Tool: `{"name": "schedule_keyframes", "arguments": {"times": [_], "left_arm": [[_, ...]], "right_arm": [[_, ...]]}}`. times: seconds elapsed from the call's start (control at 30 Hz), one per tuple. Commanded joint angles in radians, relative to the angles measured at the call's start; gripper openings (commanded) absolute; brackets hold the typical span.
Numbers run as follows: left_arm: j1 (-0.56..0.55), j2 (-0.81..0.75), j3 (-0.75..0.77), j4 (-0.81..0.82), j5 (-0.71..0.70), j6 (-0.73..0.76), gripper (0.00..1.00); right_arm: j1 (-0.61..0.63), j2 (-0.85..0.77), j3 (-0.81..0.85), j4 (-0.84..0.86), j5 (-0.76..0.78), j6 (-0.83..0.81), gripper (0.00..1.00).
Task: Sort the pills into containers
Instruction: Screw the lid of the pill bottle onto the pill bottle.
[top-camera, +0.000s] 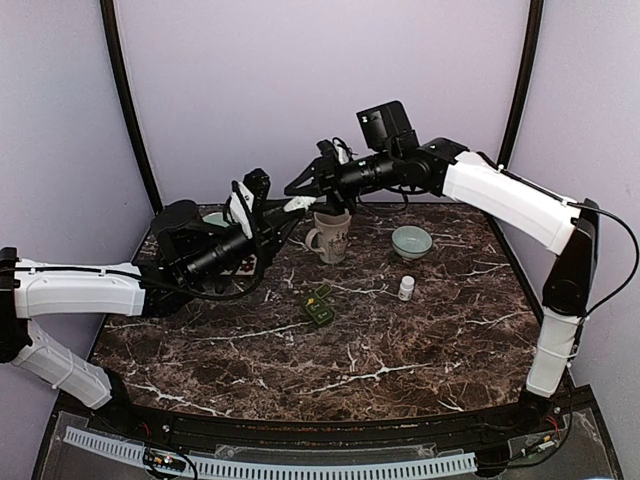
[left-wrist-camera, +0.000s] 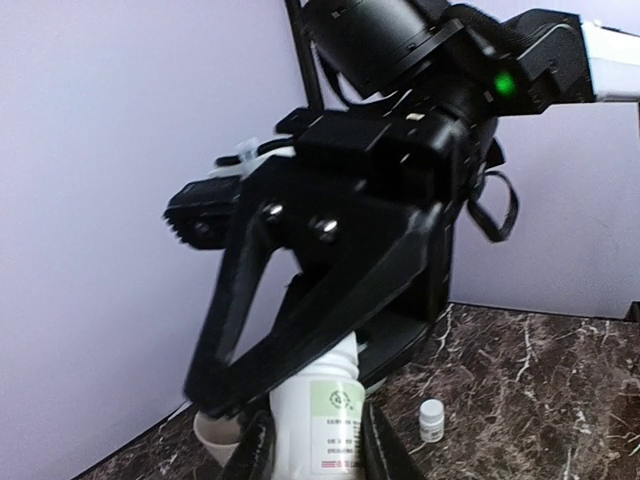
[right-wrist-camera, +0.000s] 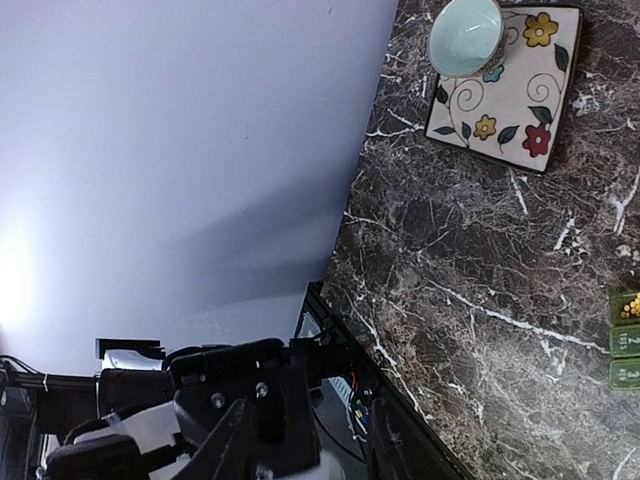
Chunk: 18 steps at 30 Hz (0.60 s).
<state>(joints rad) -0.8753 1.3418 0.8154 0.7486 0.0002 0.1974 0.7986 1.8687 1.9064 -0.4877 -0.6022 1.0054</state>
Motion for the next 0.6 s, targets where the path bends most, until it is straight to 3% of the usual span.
{"name": "schedule_keyframes", "arguments": {"times": [0.0, 0.57], "left_arm": [[-0.031, -0.062, 0.003, 0.136, 0.085, -0.016, 0.02], [-0.031, -0.071, -0.026, 0.118, 0.035, -0.015, 0.02]], "right_arm": [[0.027, 0.000, -0.006, 0.002, 0.020, -0.022, 0.39], [0.022, -0.080, -0.034, -0.004, 0.085, -0.056, 0.42]]}}
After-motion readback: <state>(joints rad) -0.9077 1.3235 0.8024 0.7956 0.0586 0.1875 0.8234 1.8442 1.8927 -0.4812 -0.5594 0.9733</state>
